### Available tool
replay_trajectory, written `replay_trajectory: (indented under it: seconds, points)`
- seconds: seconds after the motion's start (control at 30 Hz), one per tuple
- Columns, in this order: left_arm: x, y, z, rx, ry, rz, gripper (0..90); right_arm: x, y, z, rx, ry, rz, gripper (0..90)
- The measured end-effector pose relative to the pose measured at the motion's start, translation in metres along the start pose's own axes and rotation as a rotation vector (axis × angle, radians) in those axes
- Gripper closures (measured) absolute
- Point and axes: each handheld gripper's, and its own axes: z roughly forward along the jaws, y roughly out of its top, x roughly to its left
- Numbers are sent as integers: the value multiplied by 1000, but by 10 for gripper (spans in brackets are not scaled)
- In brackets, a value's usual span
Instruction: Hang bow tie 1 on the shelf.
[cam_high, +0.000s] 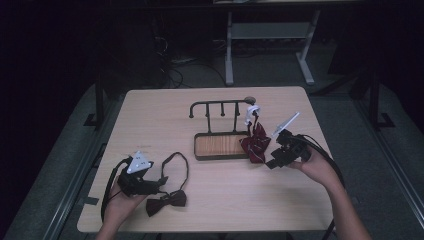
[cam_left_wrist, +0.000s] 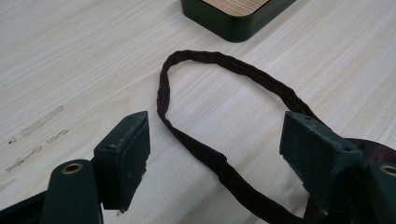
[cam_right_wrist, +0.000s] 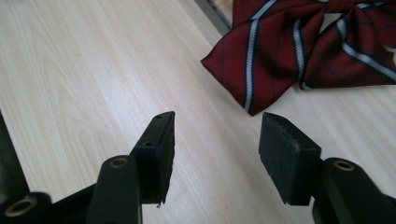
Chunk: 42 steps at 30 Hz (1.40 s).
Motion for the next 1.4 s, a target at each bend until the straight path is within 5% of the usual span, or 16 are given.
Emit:
replay_trajectory:
  seconds: [1.4]
  points:
    - [-3,1,8,42,-12,0,304,14,-40,16,-82,-5,46,395]
